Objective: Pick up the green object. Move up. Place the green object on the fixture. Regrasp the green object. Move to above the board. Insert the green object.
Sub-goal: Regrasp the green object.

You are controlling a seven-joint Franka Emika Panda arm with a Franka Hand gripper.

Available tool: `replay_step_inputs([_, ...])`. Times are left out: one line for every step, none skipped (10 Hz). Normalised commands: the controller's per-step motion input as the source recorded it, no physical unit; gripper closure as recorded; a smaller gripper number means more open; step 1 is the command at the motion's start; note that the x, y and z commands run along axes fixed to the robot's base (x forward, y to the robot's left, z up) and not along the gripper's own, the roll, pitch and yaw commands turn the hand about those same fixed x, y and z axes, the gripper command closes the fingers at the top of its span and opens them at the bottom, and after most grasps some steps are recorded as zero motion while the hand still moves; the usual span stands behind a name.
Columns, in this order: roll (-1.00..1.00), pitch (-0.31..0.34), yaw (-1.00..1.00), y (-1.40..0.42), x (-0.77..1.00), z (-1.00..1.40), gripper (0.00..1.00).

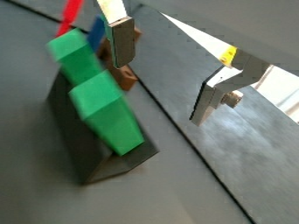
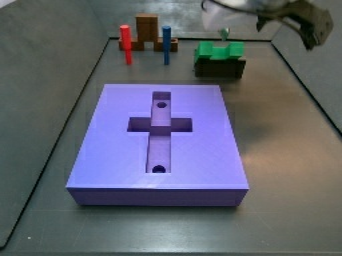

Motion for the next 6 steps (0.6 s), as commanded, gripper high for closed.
replay_step_inputs([0.0, 0.0, 0.0, 0.0, 0.0, -0.1, 0.0])
replay_step_inputs([0.02, 0.074, 0.0, -0.02, 0.0, -0.1, 0.0])
replay_step_inputs([0.17, 0.371, -0.15, -0.05, 0.0, -0.1, 0.0])
replay_step_inputs([0.26, 0.491, -0.12, -0.06, 0.0, -0.09, 0.0])
replay_step_inputs([0.32, 0.689, -0.07, -0.09, 0.08, -0.09, 0.0])
replay_step_inputs([0.23, 0.671, -0.01, -0.14, 0.24, -0.1, 0.0])
